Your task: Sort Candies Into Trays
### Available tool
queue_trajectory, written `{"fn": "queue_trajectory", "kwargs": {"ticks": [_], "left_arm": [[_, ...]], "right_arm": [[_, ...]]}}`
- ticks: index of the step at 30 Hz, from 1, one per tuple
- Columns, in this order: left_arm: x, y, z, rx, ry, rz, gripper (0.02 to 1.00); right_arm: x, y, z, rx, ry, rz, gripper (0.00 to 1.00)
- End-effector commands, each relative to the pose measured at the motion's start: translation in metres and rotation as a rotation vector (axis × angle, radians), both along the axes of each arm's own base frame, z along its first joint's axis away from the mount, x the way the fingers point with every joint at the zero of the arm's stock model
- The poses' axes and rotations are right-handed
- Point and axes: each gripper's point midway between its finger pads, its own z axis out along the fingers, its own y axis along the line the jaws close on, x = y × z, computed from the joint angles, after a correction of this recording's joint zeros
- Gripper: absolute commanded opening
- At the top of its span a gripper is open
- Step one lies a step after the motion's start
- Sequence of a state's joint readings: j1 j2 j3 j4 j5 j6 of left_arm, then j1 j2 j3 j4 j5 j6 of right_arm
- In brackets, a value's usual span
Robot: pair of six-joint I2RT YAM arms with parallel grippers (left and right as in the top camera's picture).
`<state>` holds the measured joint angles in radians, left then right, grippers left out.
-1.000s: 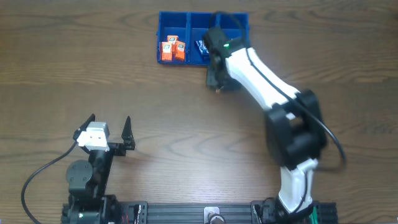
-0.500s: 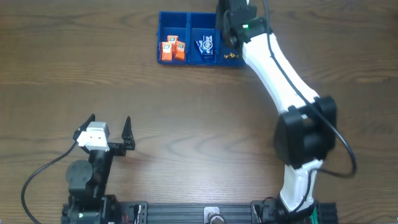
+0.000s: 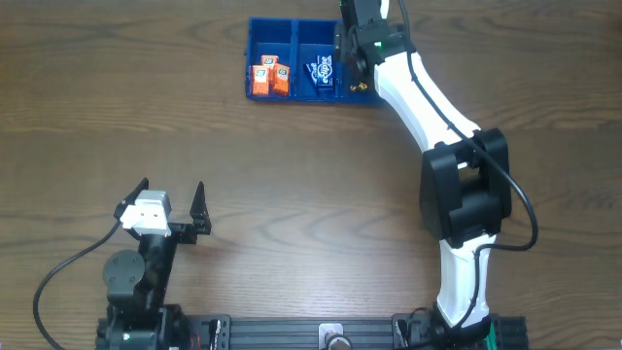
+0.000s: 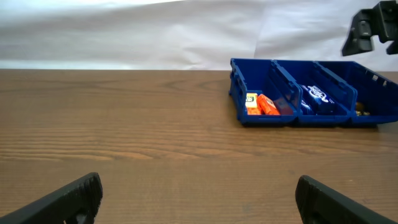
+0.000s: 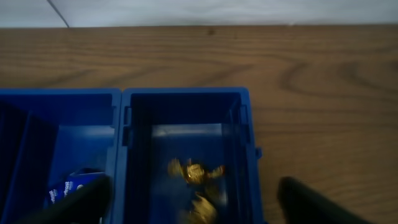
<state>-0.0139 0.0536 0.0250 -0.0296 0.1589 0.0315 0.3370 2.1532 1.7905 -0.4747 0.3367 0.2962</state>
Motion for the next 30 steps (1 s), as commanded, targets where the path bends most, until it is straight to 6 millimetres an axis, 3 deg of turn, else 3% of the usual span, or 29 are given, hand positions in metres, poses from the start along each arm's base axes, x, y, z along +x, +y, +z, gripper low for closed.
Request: {"fn": "queue_trajectory", "kwargs": {"ticks": [1,5,6,9,10,13,17,21,24,26,30], "left_arm": [[-0.002,-0.003,-0.016,0.011,0.046,-0.02,0.998],[-0.002,-0.003,-0.016,0.011,0.046,-0.02,0.998],[-0.002,-0.003,-0.016,0.011,0.046,-0.02,0.998],[-0.002,-0.003,-0.016,0.011,0.046,-0.02,0.998],[-0.002,-0.003,-0.016,0.011,0.046,-0.02,0.996],[-0.002,-0.003,-0.016,0.011,0.046,-0.02,0.998],[-0.002,-0.003,-0.016,0.011,0.046,-0.02,0.998],[-0.002,-0.003,-0.016,0.011,0.046,-0.02,0.998],[-0.002,-0.003,-0.016,0.011,0.046,-0.02,0.998],[-0.002,-0.003,-0.016,0.011,0.046,-0.02,0.998],[-0.002,-0.003,-0.016,0.011,0.046,-0.02,0.998]], "right_arm": [[0.002,-0.001,0.002,0.009,-0.005,0.0,1.0],[0.001,-0.001,0.022,0.021,-0.035,0.0,1.0],[0.0,-0.003,0.038,0.029,-0.061,-0.004,1.0],[-0.014,-0.021,0.111,0.024,-0.157,-0.002,0.998],[-0.024,-0.034,0.137,0.026,-0.184,-0.017,1.0],[-0.059,-0.083,0.19,0.006,-0.219,-0.08,1.0],[-0.112,-0.15,0.223,-0.041,-0.205,-0.175,1.0],[-0.157,-0.17,0.239,-0.059,-0.29,-0.193,1.0],[-0.19,-0.176,0.236,-0.06,-0.37,-0.193,1.0],[-0.221,-0.178,0.219,-0.057,-0.413,-0.191,1.0],[-0.257,-0.171,0.174,-0.021,-0.483,-0.153,1.0]]}}
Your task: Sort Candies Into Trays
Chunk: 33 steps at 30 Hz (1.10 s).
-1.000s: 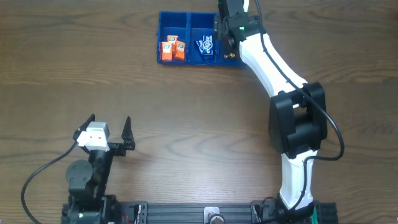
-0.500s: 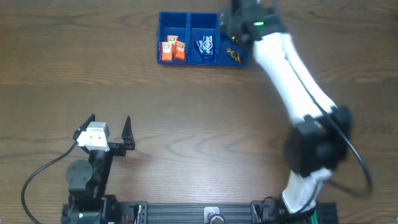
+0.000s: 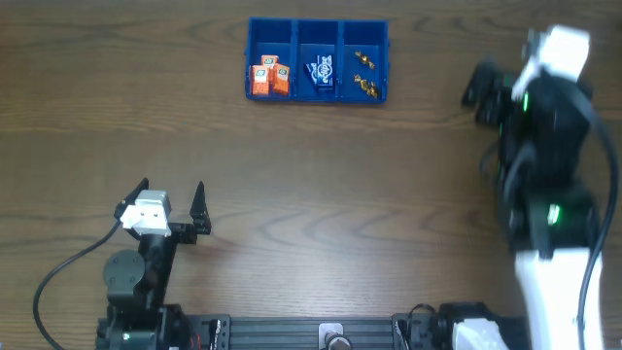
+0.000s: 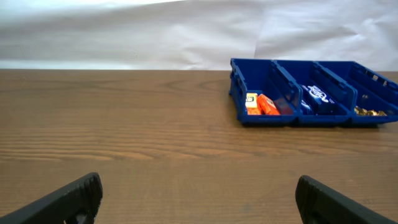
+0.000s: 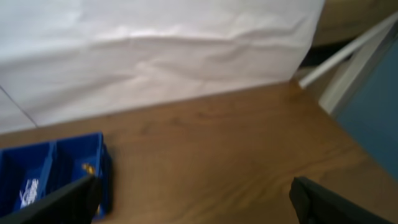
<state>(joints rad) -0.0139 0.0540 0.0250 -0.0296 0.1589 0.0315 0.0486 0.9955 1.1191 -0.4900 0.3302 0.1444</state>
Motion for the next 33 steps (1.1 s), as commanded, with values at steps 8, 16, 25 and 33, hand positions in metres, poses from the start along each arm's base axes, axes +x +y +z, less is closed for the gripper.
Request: {"fn": "queue_trajectory", "kwargs": {"ticks": [8,16,25,33], "left_arm": [[-0.002,-0.003,-0.016,0.011,0.045,-0.02,0.998],[-0.002,-0.003,-0.016,0.011,0.045,-0.02,0.996],[-0.002,-0.003,-0.016,0.011,0.045,-0.02,0.998],[-0.002,-0.003,-0.016,0.011,0.045,-0.02,0.998]], "right_arm": [[-0.079,0.003,-0.086,0.003,-0.313,0.045,1.0],[-0.097,0.002,-0.12,0.005,-0.419,0.045,1.0],[-0.092,0.01,-0.165,0.012,-0.344,0.094,1.0],[-0.09,0.028,-0.18,-0.059,-0.276,0.217,1.0]]}}
